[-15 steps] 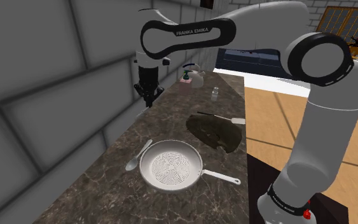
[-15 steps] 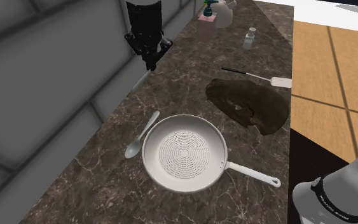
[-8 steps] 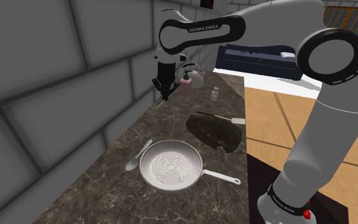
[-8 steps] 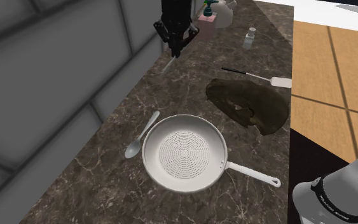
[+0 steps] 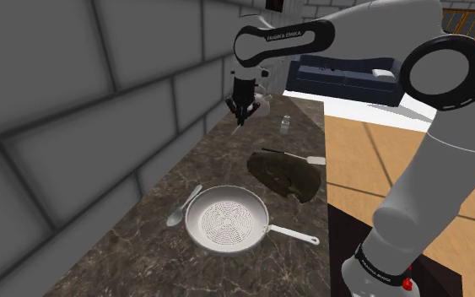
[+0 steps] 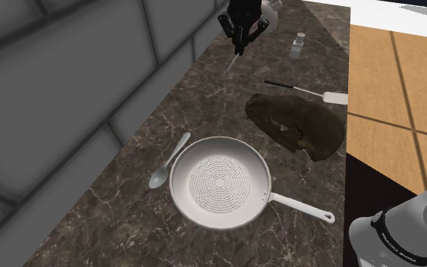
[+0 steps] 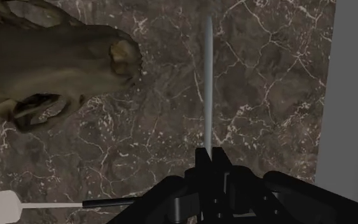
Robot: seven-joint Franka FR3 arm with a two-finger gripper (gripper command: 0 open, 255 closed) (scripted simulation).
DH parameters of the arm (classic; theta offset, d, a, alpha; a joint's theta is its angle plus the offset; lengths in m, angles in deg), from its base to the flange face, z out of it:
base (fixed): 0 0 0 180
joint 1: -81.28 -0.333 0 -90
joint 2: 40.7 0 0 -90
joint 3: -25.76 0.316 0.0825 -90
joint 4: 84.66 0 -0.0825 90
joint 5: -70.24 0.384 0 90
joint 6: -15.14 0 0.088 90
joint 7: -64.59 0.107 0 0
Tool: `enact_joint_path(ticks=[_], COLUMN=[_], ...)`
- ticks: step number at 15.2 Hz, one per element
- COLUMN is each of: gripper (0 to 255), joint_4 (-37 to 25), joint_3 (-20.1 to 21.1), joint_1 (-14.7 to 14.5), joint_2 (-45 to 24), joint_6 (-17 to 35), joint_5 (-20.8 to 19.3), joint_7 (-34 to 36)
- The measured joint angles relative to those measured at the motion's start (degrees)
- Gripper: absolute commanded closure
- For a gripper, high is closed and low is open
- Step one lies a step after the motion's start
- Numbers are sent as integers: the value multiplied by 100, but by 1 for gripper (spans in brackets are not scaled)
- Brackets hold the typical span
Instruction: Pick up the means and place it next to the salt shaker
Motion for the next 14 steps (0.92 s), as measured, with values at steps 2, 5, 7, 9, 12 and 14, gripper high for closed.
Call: enact_joint_path(ticks=[2,5,7,9,12,14], gripper=[255,255,255,255,255,255], joint_4=[13,-119,-69,-196,-346,-502], joint_3=[-110,-298,-425,-533,-704,-814], joint_1=[123,335,481,603,805,939], joint_2=[-7,-72,-64,-167,-283,-367], joint_6=[12,-74,-41,-78,-127,-207], joint_5=[1,-15,-9,-30,-45,-54], joint_7=[-236,-631,-903,-1128,-1499,-1740])
